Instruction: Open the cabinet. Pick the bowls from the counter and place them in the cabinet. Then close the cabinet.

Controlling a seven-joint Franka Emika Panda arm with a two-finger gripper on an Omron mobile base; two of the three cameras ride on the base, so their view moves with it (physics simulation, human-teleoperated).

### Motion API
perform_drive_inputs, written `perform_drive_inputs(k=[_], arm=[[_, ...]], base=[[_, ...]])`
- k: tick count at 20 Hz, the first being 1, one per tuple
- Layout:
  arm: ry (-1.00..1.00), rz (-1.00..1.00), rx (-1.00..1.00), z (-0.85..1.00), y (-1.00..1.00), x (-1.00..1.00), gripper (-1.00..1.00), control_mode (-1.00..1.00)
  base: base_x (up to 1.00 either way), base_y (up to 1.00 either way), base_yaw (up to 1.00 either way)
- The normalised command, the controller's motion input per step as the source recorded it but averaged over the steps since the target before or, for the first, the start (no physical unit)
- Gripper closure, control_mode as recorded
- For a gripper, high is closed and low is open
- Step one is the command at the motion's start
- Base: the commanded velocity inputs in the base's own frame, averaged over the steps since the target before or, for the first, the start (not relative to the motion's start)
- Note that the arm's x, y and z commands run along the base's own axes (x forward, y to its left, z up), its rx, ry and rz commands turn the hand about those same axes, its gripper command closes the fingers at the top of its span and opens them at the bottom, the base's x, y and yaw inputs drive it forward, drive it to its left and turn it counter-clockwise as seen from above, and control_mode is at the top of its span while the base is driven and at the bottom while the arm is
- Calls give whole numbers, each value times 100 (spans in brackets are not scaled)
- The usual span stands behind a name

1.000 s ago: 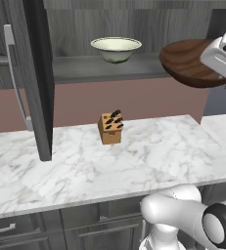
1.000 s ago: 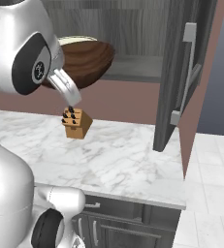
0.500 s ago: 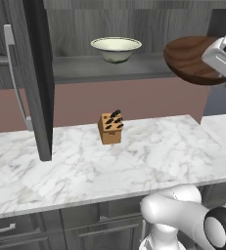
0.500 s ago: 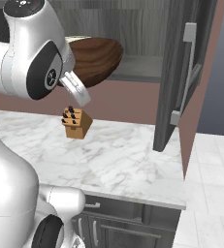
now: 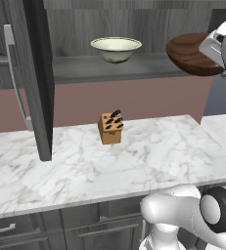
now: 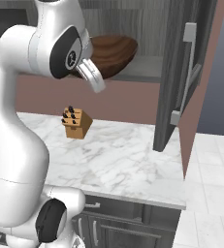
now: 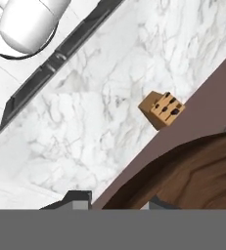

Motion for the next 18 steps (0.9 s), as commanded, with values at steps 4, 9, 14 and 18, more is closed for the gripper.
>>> perform_drive_inputs(k=[4,9,14,18], arm=[[0,-1,0,0,-1,59,100,-100],[-1,-1,0,-5,-1,53,100,-100],[-8,0,0,-27,-4,51,100,-100],[-14,0,0,-37,-1,45,100,-100]], base=[[0,0,0],[0,0,0],[0,0,0],[0,0,0]])
